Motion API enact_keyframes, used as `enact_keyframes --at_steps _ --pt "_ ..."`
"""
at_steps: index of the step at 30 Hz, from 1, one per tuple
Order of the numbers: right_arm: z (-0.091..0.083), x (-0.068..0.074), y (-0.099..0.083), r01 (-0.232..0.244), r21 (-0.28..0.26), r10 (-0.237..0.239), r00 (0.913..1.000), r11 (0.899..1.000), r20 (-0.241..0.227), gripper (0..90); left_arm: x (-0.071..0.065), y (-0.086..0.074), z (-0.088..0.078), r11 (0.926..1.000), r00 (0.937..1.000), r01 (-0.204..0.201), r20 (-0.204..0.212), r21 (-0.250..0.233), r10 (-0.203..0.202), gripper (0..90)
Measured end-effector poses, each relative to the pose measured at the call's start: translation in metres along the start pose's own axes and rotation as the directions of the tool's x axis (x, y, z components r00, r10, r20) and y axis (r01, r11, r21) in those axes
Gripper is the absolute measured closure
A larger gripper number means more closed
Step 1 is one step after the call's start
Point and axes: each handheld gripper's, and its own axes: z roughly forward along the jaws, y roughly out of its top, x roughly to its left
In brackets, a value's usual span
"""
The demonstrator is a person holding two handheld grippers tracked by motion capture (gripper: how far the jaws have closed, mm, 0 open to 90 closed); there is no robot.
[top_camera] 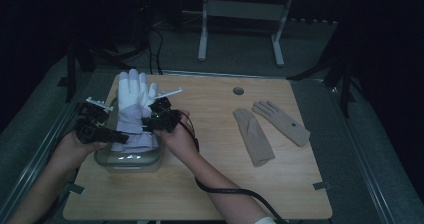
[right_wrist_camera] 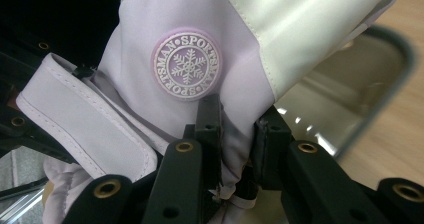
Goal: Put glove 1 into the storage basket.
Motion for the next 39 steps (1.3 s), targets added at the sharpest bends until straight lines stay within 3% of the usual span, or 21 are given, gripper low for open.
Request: enact_keyframes --at_steps 5,9,10,17,24,28,30,33,34,35,37,39 --pt "0.027 -0.001 -0.010 -0.019 0.048 0.020 0.9998 0.999 -0.005 76.2 0.018 -0.011 0.020 0.9978 0.9988 0.045 0.020 0.049 -0.046 74.3" --pt "0.040 -0.005 -0.017 -0.036 0.093 0.036 0.9993 0.995 0.003 76.2 0.024 -0.015 0.035 0.9950 0.9979 0.055 0.029 0.084 -0.057 74.2" --pt "0.048 -0.009 -0.024 -0.038 0.131 0.037 0.9992 0.991 0.014 76.1 0.026 -0.020 0.047 0.9916 0.9967 0.069 0.035 0.109 -0.073 74.1" --pt "0.063 -0.011 -0.031 -0.040 0.239 0.030 0.9985 0.970 0.045 75.1 0.028 -0.025 0.066 0.9832 0.9953 0.084 0.033 0.162 -0.091 73.5" --pt "0.068 -0.007 -0.031 0.002 0.279 -0.028 0.9959 0.960 0.087 72.0 0.027 -0.027 0.076 0.9801 0.9948 0.098 0.008 0.172 -0.101 70.0" --pt "0.068 -0.007 -0.028 0.015 0.293 -0.042 0.9953 0.956 0.087 65.1 0.026 -0.030 0.075 0.9826 0.9953 0.094 0.008 0.160 -0.097 65.7" --pt "0.066 -0.005 -0.024 0.035 0.290 -0.064 0.9938 0.957 0.091 57.4 0.024 -0.030 0.075 0.9838 0.9959 0.091 -0.007 0.154 -0.091 61.3" --pt "0.060 -0.005 -0.020 0.047 0.260 -0.080 0.9901 0.964 0.116 37.1 0.021 -0.031 0.072 0.9868 0.9962 0.086 -0.020 0.137 -0.084 53.2" --pt "0.058 -0.007 -0.018 0.037 0.224 -0.057 0.9947 0.974 0.085 29.3 0.020 -0.031 0.072 0.9883 0.9964 0.083 -0.028 0.128 -0.080 50.7" --pt "0.056 -0.009 -0.017 0.032 0.214 -0.048 0.9963 0.976 0.071 30.0 0.018 -0.032 0.071 0.9888 0.9962 0.083 -0.036 0.124 -0.079 49.1" --pt "0.050 -0.009 -0.014 0.051 0.213 -0.067 0.9955 0.976 0.068 26.7 0.016 -0.032 0.069 0.9909 0.9952 0.092 -0.043 0.099 -0.088 45.1" --pt "0.044 -0.010 -0.012 0.063 0.212 -0.073 0.9964 0.975 0.042 22.3 0.013 -0.033 0.066 0.9936 0.9955 0.089 -0.039 0.070 -0.087 32.5"
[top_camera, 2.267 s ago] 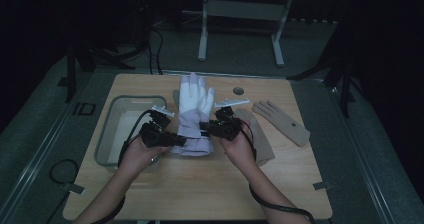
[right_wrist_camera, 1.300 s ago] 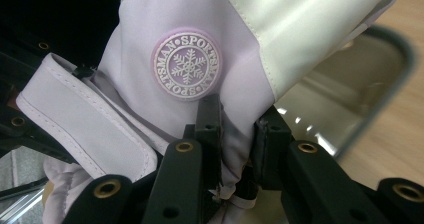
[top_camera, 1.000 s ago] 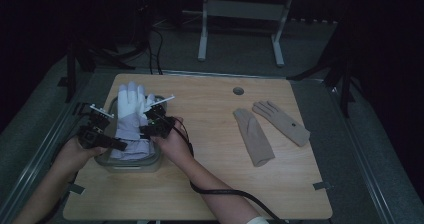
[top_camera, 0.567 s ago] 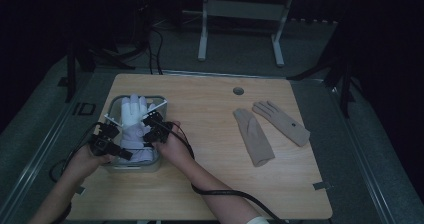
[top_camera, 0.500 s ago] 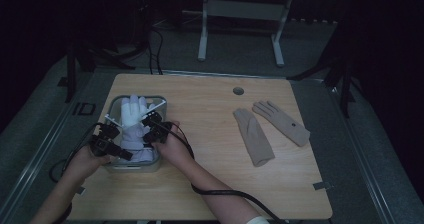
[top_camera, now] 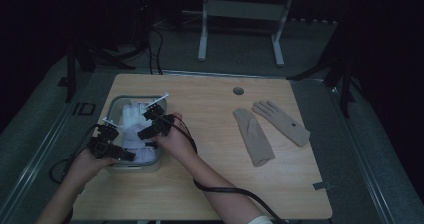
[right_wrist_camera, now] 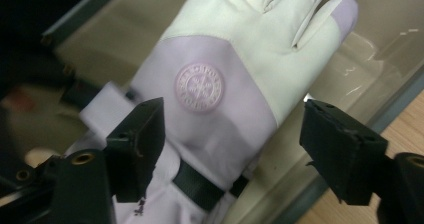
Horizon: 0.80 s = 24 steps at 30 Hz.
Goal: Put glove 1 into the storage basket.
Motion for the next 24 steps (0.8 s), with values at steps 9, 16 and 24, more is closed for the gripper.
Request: enact_keyframes --at_steps 9,16,24 --pt "-0.030 -0.009 -0.002 0.044 -0.056 -0.045 0.9989 0.997 -0.013 15.8 -0.019 -0.005 -0.023 0.9656 0.9928 -0.020 -0.120 -0.259 -0.011 16.2" --pt "-0.049 -0.023 -0.010 0.046 -0.079 -0.047 0.9989 0.996 -0.005 16.3 -0.039 -0.001 -0.029 0.9251 0.9971 -0.038 -0.076 -0.378 0.010 16.2" --pt "-0.076 -0.041 -0.028 0.051 -0.091 -0.049 0.9984 0.995 0.028 16.3 -0.068 0.013 -0.020 0.9154 0.9969 -0.074 -0.005 -0.396 0.078 16.2"
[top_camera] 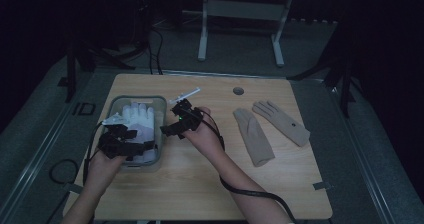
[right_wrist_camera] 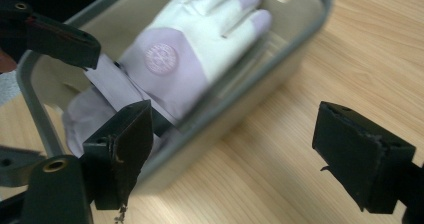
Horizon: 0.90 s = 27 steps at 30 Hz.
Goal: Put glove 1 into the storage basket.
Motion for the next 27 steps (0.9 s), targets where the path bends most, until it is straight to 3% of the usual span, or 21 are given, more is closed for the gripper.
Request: enact_keyframes --at_steps 8,13,20,26,27 --pt "-0.027 -0.021 -0.019 0.003 -0.012 -0.003 0.9990 1.000 0.044 15.9 -0.027 0.010 0.018 0.9984 0.9970 -0.054 0.055 -0.013 0.055 16.2" --pt "-0.041 -0.032 -0.028 -0.006 -0.027 0.008 0.9976 1.000 0.069 15.6 -0.038 0.012 0.029 0.9980 0.9945 -0.063 0.083 -0.008 0.064 16.2" --pt "-0.057 -0.053 -0.051 -0.031 -0.037 0.034 0.9945 0.999 0.099 15.6 -0.057 0.011 0.050 0.9938 0.9851 -0.111 0.132 0.002 0.110 16.1" --pt "-0.060 -0.061 -0.064 -0.053 -0.044 0.057 0.9935 0.998 0.098 15.6 -0.065 0.007 0.062 0.9903 0.9770 -0.139 0.164 -0.001 0.137 16.1" --pt "-0.062 -0.065 -0.074 -0.057 -0.043 0.061 0.9935 0.997 0.096 15.6 -0.067 0.006 0.065 0.9902 0.9754 -0.140 0.173 0.002 0.137 16.1"
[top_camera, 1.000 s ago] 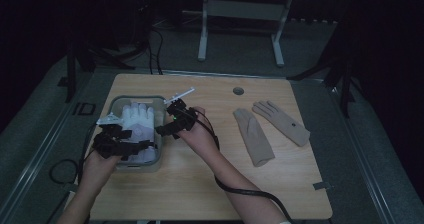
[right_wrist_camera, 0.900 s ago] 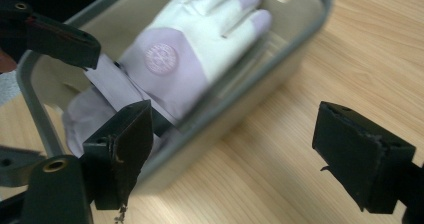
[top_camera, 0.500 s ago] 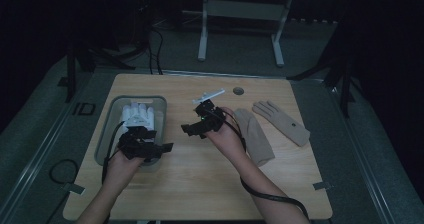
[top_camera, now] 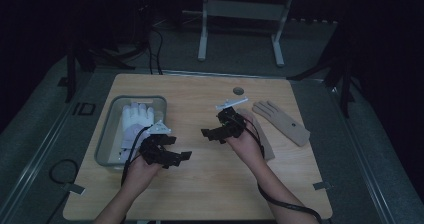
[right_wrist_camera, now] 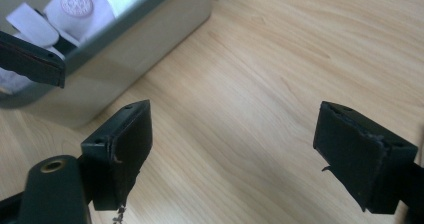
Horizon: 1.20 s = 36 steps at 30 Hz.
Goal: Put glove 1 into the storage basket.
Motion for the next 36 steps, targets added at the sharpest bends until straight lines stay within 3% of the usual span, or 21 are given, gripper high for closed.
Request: enact_keyframes --at_steps 7,16,23,25,34,36 --pt "-0.008 -0.011 -0.023 0.009 -0.005 -0.009 0.9999 1.000 0.012 15.6 -0.010 -0.009 0.018 0.9997 0.9972 -0.023 0.071 -0.008 0.024 16.1" --pt "-0.019 -0.031 -0.055 0.024 -0.009 -0.024 0.9988 1.000 0.042 14.1 -0.018 -0.021 0.036 0.9986 0.9935 -0.053 0.101 -0.002 0.053 16.0" --pt "-0.023 -0.042 -0.079 0.034 -0.033 -0.034 0.9994 0.999 -0.003 11.7 -0.023 -0.031 0.047 0.9983 0.9907 -0.055 0.123 -0.018 0.057 16.0" --pt "-0.025 -0.046 -0.086 0.025 -0.036 -0.025 0.9997 0.999 -0.002 11.5 -0.023 -0.039 0.052 0.9988 0.9893 -0.030 0.142 -0.039 0.036 14.2" --pt "-0.033 -0.060 -0.108 0.002 -0.046 0.000 0.9994 0.999 0.034 10.6 -0.025 -0.058 0.067 0.9980 0.9934 -0.054 0.100 -0.034 0.057 1.4" --pt "-0.037 -0.066 -0.115 0.015 -0.056 -0.011 0.9982 0.998 0.058 13.2 -0.024 -0.064 0.068 0.9962 0.9922 -0.064 0.103 -0.060 0.070 1.4"
